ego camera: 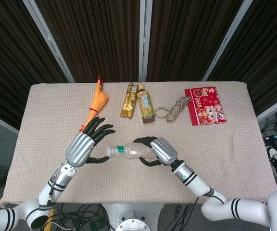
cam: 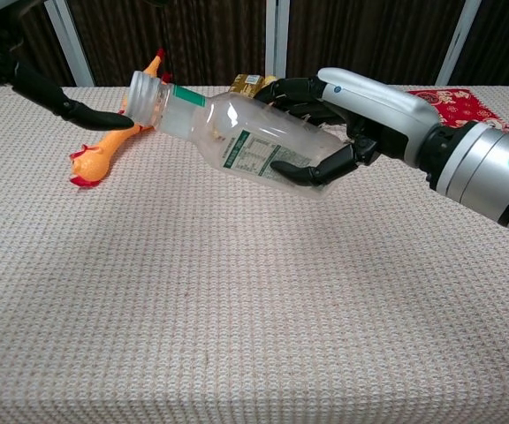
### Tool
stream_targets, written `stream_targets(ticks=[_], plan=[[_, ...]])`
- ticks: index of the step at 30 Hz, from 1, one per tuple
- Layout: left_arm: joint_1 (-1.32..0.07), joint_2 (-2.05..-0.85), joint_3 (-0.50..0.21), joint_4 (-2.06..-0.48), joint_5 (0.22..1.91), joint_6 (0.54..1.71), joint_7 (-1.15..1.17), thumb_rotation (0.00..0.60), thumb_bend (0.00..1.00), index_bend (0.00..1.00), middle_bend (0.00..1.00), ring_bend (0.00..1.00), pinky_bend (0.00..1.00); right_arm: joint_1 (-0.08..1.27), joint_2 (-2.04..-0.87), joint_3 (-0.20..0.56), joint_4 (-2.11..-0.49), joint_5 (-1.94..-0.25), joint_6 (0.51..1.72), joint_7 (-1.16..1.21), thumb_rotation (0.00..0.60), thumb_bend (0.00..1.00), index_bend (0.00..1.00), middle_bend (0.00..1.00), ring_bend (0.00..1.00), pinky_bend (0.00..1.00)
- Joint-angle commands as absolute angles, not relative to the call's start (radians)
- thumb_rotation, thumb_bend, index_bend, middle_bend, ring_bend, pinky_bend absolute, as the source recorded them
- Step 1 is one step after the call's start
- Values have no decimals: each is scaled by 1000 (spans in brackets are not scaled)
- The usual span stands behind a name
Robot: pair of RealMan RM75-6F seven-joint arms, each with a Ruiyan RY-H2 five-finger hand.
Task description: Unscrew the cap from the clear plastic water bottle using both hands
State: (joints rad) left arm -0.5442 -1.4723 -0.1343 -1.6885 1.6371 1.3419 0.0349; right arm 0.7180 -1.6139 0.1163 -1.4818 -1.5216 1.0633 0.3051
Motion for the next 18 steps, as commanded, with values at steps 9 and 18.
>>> stream_targets(ticks=[9,18], plan=[[-543,-1457,-128,-1709,1662,1359,31,600,0,230,163,28,19,723,-1627,114,-1469,-1519,1052,300,600,457,476,494,305,399],[-541,-1458,-122,-1695,1638,1342,29,600,0,230,163,28,19,710,-1608,116,-1486,-1531,1085,305,600,457,476,494,305,399]])
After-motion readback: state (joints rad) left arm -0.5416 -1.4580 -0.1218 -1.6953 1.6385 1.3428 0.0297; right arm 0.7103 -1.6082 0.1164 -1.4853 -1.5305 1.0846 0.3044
